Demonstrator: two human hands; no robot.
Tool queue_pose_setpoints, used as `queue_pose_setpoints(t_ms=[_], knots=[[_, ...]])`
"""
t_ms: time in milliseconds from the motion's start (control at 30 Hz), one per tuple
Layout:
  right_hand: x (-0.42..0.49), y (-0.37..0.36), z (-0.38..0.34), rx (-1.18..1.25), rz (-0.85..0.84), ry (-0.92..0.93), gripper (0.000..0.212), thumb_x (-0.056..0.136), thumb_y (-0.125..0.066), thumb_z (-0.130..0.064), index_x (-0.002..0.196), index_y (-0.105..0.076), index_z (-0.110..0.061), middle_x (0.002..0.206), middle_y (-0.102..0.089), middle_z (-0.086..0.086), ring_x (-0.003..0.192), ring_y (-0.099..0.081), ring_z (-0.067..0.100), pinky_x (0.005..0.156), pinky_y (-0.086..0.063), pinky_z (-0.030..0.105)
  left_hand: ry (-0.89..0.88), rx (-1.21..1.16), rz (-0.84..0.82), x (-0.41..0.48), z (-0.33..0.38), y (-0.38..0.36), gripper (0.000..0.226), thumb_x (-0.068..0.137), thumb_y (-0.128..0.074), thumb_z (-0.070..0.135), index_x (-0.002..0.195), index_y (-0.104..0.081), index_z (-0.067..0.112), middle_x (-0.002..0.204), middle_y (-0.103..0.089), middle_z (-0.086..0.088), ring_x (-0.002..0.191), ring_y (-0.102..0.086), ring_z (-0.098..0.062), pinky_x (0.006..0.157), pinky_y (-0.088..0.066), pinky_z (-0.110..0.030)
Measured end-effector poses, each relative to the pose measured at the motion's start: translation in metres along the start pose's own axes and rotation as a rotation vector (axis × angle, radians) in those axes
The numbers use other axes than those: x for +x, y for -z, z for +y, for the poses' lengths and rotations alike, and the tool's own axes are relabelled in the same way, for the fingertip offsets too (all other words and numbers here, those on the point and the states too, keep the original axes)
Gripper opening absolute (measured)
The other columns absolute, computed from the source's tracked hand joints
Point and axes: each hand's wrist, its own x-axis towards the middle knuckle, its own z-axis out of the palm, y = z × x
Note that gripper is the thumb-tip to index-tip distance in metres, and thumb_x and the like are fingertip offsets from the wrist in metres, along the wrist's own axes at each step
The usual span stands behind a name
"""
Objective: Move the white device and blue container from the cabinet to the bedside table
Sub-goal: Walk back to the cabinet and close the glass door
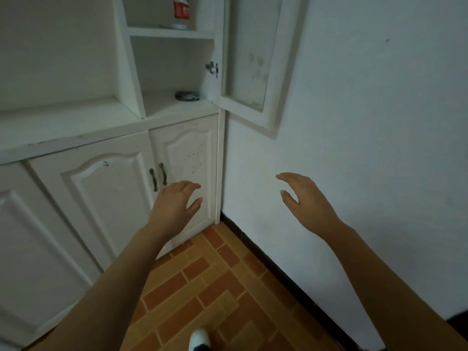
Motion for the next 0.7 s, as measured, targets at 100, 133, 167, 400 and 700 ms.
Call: queue_pose_setpoints(t_ms=[100,133,167,400,700], knots=[[0.043,-0.01,0.014,-0.004,0.019,0.008,0.037,0.095,-0.042,-0.019,0.132,-0.043,-0.016,0.138,-0.048,0.002,0.13,-0.038,0.017,0.102,-0.023,0.022,-0.012,0.015,0.023,0.049,-0.015,-0.009,0.036,0.09,-0.051,0.029,0.122,-0.052,0.014,0.125,-0.057,-0.011,0.115,-0.051,-0.029,0.099,-0.039,-0.047],[0.059,-0.014,0.018,-0.003,0.025,0.009,0.037,0.095,-0.042,-0.019,0.132,-0.044,-0.016,0.138,-0.048,0.002,0.129,-0.038,0.018,0.102,-0.023,0.022,-0.014,0.018,0.032,0.066,-0.021,-0.012,0.036,0.09,-0.051,0.029,0.122,-0.052,0.014,0.126,-0.057,-0.011,0.115,-0.051,-0.029,0.099,-0.039,-0.047],[0.075,-0.017,0.021,-0.001,0.03,0.009,0.037,0.095,-0.043,-0.018,0.132,-0.044,-0.016,0.138,-0.048,0.002,0.129,-0.038,0.018,0.102,-0.023,0.022,-0.019,0.023,0.038,0.084,-0.027,-0.014,0.036,0.09,-0.051,0.029,0.122,-0.052,0.014,0.126,-0.057,-0.011,0.115,-0.051,-0.029,0.099,-0.038,-0.046],[0.183,-0.037,0.035,0.036,0.093,0.014,0.037,0.095,-0.043,-0.017,0.132,-0.044,-0.015,0.137,-0.049,0.003,0.128,-0.039,0.018,0.102,-0.022,0.021,-0.078,0.077,0.041,0.197,-0.066,-0.02,0.039,0.09,-0.05,0.031,0.125,-0.049,0.015,0.128,-0.055,-0.011,0.118,-0.049,-0.029,0.1,-0.035,-0.045],[0.26,-0.06,0.036,0.125,0.132,0.097,0.038,0.095,-0.042,-0.016,0.133,-0.043,-0.015,0.136,-0.05,0.004,0.127,-0.041,0.017,0.102,-0.024,0.021,0.016,0.136,0.101,0.248,-0.094,-0.011,0.048,0.09,-0.05,0.031,0.134,-0.037,0.017,0.14,-0.041,-0.016,0.128,-0.037,-0.033,0.106,-0.027,-0.046]])
